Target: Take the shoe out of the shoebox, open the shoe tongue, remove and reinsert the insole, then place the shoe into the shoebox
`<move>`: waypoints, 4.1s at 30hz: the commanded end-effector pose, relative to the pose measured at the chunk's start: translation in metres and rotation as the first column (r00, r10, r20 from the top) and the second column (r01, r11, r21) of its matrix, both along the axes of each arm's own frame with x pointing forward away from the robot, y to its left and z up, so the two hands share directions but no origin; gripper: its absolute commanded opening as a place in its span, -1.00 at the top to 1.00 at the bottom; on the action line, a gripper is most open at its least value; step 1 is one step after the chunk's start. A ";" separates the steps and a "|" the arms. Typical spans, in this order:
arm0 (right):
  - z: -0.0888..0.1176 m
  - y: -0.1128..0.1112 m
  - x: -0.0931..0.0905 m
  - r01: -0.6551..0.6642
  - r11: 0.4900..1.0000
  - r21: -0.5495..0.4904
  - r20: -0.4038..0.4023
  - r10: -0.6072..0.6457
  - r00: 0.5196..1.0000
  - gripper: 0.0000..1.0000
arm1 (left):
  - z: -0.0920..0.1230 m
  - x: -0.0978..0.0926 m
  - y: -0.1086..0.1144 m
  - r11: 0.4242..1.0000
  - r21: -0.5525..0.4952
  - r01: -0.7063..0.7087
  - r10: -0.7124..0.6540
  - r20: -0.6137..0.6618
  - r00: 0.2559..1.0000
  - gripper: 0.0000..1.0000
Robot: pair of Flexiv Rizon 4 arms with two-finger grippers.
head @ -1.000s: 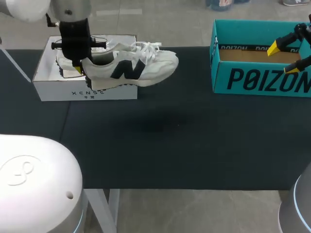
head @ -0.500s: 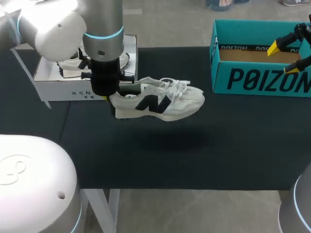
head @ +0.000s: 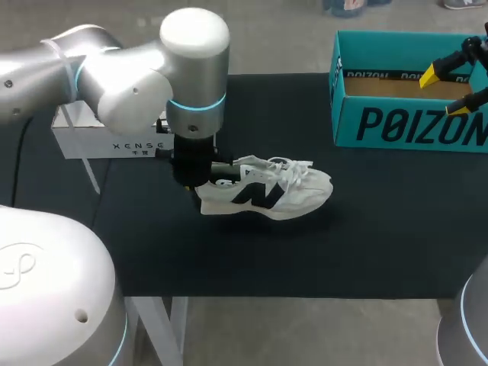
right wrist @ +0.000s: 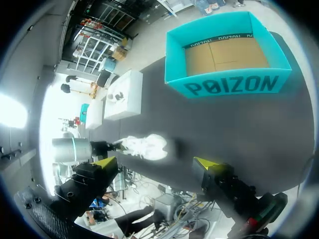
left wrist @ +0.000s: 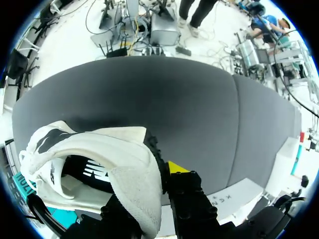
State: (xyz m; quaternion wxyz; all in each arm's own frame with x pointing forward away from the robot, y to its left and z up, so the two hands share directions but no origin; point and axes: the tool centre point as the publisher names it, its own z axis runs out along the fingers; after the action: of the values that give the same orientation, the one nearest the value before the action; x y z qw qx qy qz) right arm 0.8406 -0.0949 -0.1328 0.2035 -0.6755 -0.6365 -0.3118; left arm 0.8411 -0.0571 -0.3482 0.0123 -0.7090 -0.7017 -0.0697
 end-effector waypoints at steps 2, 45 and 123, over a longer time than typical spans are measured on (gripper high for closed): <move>0.000 0.000 -0.001 0.002 1.000 -0.002 -0.001 -0.002 1.000 -1.00 | -0.022 0.009 -0.014 0.999 0.053 -0.013 0.014 -0.010 1.000 1.00; 0.000 0.000 -0.001 0.002 1.000 -0.002 -0.001 -0.002 1.000 -1.00 | 0.023 0.002 -0.009 0.953 0.001 -0.304 0.281 -0.385 0.879 -1.00; 0.000 0.000 -0.001 0.002 1.000 -0.002 -0.001 -0.002 1.000 -1.00 | 0.039 -0.035 0.020 -0.160 -0.043 -0.986 0.617 -0.784 -0.066 -1.00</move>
State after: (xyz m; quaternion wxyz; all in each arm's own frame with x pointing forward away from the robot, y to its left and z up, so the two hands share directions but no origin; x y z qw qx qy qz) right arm 0.8406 -0.0949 -0.1329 0.2036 -0.6754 -0.6364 -0.3120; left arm 0.8039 -0.0390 -0.3026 -0.0119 0.0538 -0.9235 0.3797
